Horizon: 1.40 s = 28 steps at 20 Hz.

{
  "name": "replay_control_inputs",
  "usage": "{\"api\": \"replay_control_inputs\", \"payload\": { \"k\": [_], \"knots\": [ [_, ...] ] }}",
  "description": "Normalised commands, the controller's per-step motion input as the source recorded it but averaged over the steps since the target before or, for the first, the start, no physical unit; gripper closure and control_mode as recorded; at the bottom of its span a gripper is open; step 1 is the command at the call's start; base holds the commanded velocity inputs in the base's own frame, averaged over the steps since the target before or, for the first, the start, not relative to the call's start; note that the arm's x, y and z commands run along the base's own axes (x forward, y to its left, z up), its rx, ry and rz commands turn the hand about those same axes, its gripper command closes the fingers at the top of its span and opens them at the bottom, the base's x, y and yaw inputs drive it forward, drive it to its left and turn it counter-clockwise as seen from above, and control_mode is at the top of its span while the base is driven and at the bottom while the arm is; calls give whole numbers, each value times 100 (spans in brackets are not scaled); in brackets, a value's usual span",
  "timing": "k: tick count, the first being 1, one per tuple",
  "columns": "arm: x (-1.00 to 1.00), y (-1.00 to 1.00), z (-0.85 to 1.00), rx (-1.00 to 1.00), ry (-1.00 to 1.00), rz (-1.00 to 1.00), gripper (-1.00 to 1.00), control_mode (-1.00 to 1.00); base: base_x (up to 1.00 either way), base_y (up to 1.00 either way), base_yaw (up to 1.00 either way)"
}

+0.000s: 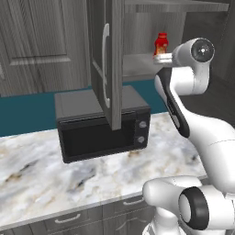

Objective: Move the ketchup and mayonnaise from the cabinet to the dining counter.

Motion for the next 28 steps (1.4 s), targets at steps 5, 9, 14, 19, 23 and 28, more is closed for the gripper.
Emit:
{"api": "replay_control_inputs", "payload": {
  "k": [5,9,14,19,23,28],
  "knots": [
    [32,0,0,0,5,-1,-100,-100,0,0,0],
    [36,-2,0,0,3,0,-100,-100,0,0,0],
    [34,-10,0,0,0,0,-100,-100,0,0,0],
    [38,-13,0,0,2,-1,-100,-100,0,0,0],
    [42,-14,-3,0,2,-2,-100,-100,0,0,0],
    [45,-5,-8,0,0,-2,-100,-100,0,0,0]
  ]
}}
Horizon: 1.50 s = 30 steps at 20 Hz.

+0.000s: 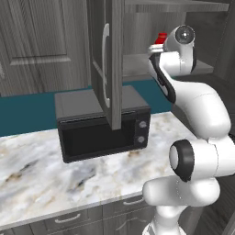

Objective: Move the ketchup and mayonnaise from the cabinet to the dining counter.

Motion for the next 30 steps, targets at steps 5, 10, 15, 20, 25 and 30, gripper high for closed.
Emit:
{"api": "replay_control_inputs", "payload": {
  "k": [5,10,15,20,25,30],
  "knots": [
    [42,-3,-16,0,0,-1,-100,-100,0,0,0],
    [29,-14,-5,0,0,0,-100,-100,0,0,0],
    [22,-8,0,0,5,0,-100,-100,0,0,0],
    [24,0,0,0,9,0,-100,-100,0,0,0],
    [25,-1,0,0,5,0,-100,-100,0,0,0],
    [27,-7,-2,0,0,0,-100,-100,0,0,0]
  ]
}}
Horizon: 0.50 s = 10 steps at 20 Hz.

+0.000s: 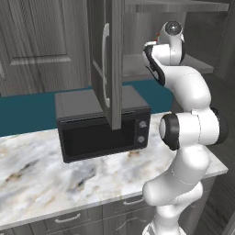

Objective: Move the ketchup and mayonnaise from the cabinet to the dining counter.

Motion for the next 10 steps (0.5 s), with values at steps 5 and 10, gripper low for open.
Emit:
{"api": "replay_control_inputs", "payload": {
  "k": [5,10],
  "knots": [
    [28,-6,-8,0,0,0,-100,-100,0,0,0],
    [22,-2,-6,0,0,0,-100,-100,0,0,0]
  ]
}}
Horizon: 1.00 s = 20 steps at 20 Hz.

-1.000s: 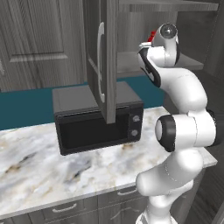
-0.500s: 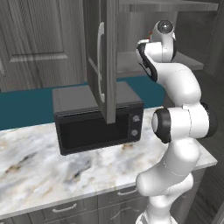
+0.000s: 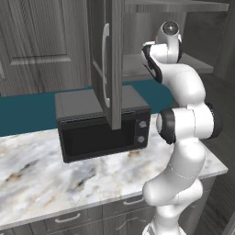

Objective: Move the ketchup and mayonnaise from the cabinet to the dining counter.

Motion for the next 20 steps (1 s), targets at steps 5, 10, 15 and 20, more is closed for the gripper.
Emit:
{"api": "replay_control_inputs", "payload": {
  "k": [5,10,15,20],
  "knots": [
    [7,0,0,0,0,0,100,-100,0,0,0],
    [0,-1,0,0,-1,0,100,-100,0,0,0],
    [-4,-11,-2,0,-4,0,100,-100,0,0,0],
    [-35,-25,-20,0,-10,0,100,-100,0,0,0]
  ]
}}
